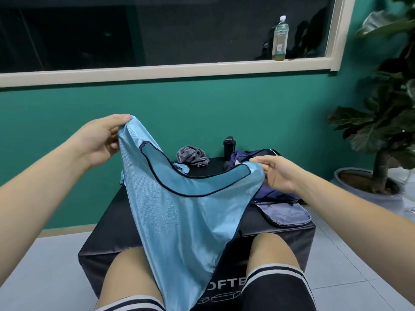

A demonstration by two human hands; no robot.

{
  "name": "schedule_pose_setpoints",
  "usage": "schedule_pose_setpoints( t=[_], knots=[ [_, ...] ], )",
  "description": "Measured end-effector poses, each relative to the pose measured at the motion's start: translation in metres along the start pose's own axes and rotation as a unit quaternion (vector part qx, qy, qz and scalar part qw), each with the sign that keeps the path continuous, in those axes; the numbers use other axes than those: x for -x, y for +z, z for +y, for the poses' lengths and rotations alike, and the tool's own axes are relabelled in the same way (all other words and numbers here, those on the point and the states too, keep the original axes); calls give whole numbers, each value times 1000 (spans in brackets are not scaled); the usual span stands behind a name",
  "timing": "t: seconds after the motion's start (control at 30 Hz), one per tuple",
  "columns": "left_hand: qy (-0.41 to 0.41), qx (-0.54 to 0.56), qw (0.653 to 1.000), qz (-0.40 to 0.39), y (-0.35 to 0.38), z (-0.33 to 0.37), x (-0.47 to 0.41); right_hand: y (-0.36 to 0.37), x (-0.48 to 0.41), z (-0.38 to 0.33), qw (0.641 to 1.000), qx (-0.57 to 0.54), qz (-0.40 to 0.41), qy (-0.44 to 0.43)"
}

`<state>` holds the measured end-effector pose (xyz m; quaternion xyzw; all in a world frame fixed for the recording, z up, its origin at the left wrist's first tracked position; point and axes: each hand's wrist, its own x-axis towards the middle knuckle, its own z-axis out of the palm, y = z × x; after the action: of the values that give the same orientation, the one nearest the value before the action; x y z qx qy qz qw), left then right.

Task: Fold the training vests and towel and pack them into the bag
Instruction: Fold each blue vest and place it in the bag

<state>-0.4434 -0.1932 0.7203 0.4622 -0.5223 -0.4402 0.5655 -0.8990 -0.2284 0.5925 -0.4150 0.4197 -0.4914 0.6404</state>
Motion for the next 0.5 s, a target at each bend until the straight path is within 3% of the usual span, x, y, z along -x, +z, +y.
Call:
schedule_pose_setpoints(
  t=[0.17,0.27,0.37,0.5],
  knots=[
    [3,24,999,33,-11,6,-6,1,-1,-25,995,38,85,-34],
    [2,44,998,48,-18,6,-9,8,4,-44,993,1,99,-60],
    [-2,69,996,64,-22,5,-11,18,14,-57,994,-55,55,-73],
    [-4,88,993,75,-29,4,-15,35,28,-72,992,-43,-13,-116]
  ],
)
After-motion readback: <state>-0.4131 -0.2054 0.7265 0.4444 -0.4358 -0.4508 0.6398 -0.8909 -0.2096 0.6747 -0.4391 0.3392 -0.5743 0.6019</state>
